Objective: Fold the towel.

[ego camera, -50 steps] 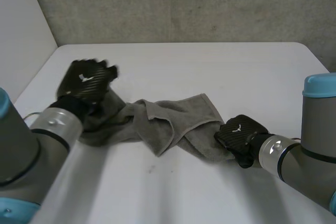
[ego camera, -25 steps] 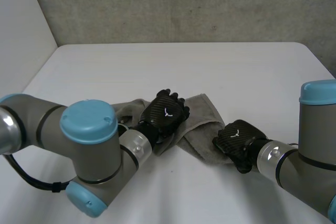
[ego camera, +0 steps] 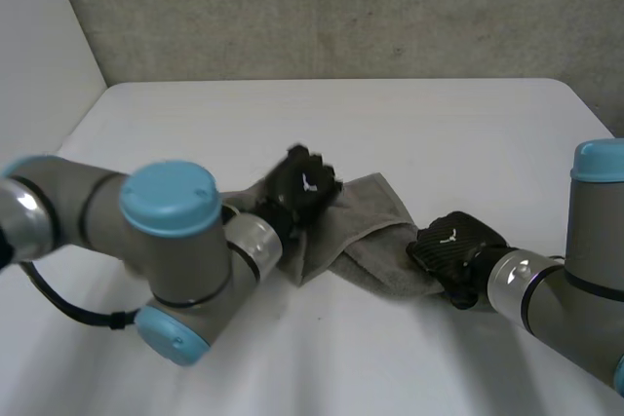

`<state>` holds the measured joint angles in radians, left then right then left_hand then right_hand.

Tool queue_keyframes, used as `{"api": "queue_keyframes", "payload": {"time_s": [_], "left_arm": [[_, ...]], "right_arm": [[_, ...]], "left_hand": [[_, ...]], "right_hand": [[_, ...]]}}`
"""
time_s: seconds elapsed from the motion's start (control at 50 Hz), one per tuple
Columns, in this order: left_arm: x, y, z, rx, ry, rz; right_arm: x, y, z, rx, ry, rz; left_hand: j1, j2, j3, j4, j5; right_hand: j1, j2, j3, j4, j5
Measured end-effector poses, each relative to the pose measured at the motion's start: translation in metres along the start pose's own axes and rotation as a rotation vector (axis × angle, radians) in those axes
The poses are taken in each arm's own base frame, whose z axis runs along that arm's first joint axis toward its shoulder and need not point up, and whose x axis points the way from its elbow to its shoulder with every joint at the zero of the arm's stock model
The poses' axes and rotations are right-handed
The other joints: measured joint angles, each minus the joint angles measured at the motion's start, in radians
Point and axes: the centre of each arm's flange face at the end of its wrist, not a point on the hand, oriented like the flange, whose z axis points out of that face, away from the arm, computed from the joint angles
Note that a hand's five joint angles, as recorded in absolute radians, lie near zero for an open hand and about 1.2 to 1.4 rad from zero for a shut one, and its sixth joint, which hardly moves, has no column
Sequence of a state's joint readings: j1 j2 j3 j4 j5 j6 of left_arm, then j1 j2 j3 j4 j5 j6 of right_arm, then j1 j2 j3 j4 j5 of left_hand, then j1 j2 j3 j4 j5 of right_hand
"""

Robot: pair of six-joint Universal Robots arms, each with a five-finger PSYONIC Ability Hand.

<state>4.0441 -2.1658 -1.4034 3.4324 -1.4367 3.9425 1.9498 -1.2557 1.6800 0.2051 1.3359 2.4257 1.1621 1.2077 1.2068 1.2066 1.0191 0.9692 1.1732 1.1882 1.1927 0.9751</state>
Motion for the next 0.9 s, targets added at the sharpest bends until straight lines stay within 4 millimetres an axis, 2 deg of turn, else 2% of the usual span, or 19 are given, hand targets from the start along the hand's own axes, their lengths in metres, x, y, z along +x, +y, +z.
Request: {"api": "queue_keyframes", "payload": {"time_s": [0.02,0.04,0.06,0.08,0.1,0.12,0.14,0.16,0.18,0.24,0.26,0.28,0.36,0.4,0.42,0.5,0.66,0.74,0.9], "left_arm": [[-0.007,-0.004,-0.001,0.009,-0.019,0.0],[-0.024,-0.013,-0.004,0.029,-0.061,-0.001],[-0.031,-0.017,-0.006,0.037,-0.079,-0.002],[-0.041,-0.022,-0.008,0.05,-0.105,-0.005],[-0.048,-0.026,-0.01,0.06,-0.124,-0.007],[-0.062,-0.035,-0.015,0.081,-0.158,-0.016],[-0.062,-0.035,-0.015,0.081,-0.158,-0.016],[-0.074,-0.042,-0.02,0.1,-0.187,-0.027],[-0.087,-0.051,-0.027,0.123,-0.219,-0.043],[-0.099,-0.06,-0.035,0.142,-0.245,-0.066],[-0.109,-0.065,-0.042,0.152,-0.262,-0.089],[-0.109,-0.065,-0.042,0.152,-0.262,-0.089],[-0.124,-0.073,-0.057,0.157,-0.284,-0.133],[-0.128,-0.076,-0.062,0.16,-0.289,-0.144],[-0.132,-0.08,-0.067,0.165,-0.295,-0.154],[-0.139,-0.088,-0.076,0.183,-0.312,-0.16],[-0.154,-0.109,-0.095,0.243,-0.362,-0.146],[-0.16,-0.117,-0.104,0.268,-0.386,-0.137],[-0.171,-0.111,-0.105,0.253,-0.42,-0.131]], "right_arm": [[0.0,0.0,0.0,0.0,0.0,-0.001],[0.001,0.0,0.0,-0.003,-0.002,-0.008],[0.001,0.0,0.0,-0.005,-0.003,-0.012],[0.001,0.001,-0.001,-0.007,-0.004,-0.015],[0.001,0.001,-0.001,-0.009,-0.006,-0.018],[0.002,0.0,-0.001,-0.01,-0.005,-0.019],[0.002,0.0,-0.001,-0.01,-0.005,-0.019],[0.004,0.0,-0.001,-0.01,-0.003,-0.018],[0.008,-0.002,-0.002,-0.005,0.008,-0.005],[0.016,-0.006,-0.003,0.011,0.033,0.032],[0.028,-0.012,-0.004,0.037,0.066,0.098],[0.028,-0.012,-0.004,0.037,0.066,0.098],[0.055,-0.021,-0.004,0.106,0.128,0.309],[0.059,-0.023,-0.004,0.117,0.132,0.341],[0.073,-0.026,-0.003,0.168,0.138,0.486],[0.082,-0.027,0.003,0.21,0.104,0.62],[0.073,-0.015,0.035,0.179,-0.022,0.793],[0.054,-0.007,0.059,0.126,-0.099,0.88],[0.027,-0.007,0.074,0.091,-0.202,0.933]], "left_hand": [[0.0,0.002,0.002,0.003,0.003],[0.007,0.005,0.004,0.006,0.005],[0.007,0.005,0.004,0.006,0.005],[0.009,0.007,0.007,0.007,0.009],[0.009,0.007,0.008,0.007,0.009],[0.01,0.008,0.008,0.008,0.01],[0.01,0.008,0.008,0.008,0.01],[0.011,0.008,0.008,0.008,0.011],[0.014,0.009,0.008,0.01,0.012],[0.014,0.009,0.008,0.01,0.013],[0.014,0.009,0.008,0.01,0.014],[0.014,0.009,0.008,0.01,0.014],[0.015,0.009,0.009,0.011,0.014],[0.015,0.009,0.009,0.011,0.014],[0.015,0.009,0.009,0.011,0.014],[0.015,0.009,0.009,0.011,0.014],[0.015,0.009,0.009,0.011,0.014],[0.02,0.01,0.009,0.011,0.014],[0.02,0.01,0.009,0.011,0.014]], "right_hand": [[0.0,0.0,0.0,0.0,0.0],[-0.095,-0.145,-0.143,-0.146,-0.11],[-0.112,-0.169,-0.172,-0.175,-0.13],[-0.24,-0.324,-0.321,-0.323,-0.261],[-0.24,-0.324,-0.321,-0.323,-0.261],[-0.491,-0.603,-0.618,-0.623,-0.556],[-0.491,-0.603,-0.618,-0.623,-0.556],[-0.491,-0.603,-0.618,-0.623,-0.556],[-0.589,-0.754,-0.772,-0.779,-0.732],[-0.604,-0.756,-0.78,-0.795,-0.754],[-0.607,-0.756,-0.78,-0.795,-0.759],[-0.607,-0.756,-0.78,-0.795,-0.759],[-0.607,-0.756,-0.78,-0.798,-0.767],[-0.607,-0.756,-0.78,-0.798,-0.767],[-0.607,-0.756,-0.78,-0.804,-0.767],[-0.607,-0.756,-0.78,-0.804,-0.771],[-0.607,-0.756,-0.78,-0.804,-0.772],[-0.607,-0.756,-0.78,-0.804,-0.772],[-0.59,-0.743,-0.76,-0.771,-0.73]]}}
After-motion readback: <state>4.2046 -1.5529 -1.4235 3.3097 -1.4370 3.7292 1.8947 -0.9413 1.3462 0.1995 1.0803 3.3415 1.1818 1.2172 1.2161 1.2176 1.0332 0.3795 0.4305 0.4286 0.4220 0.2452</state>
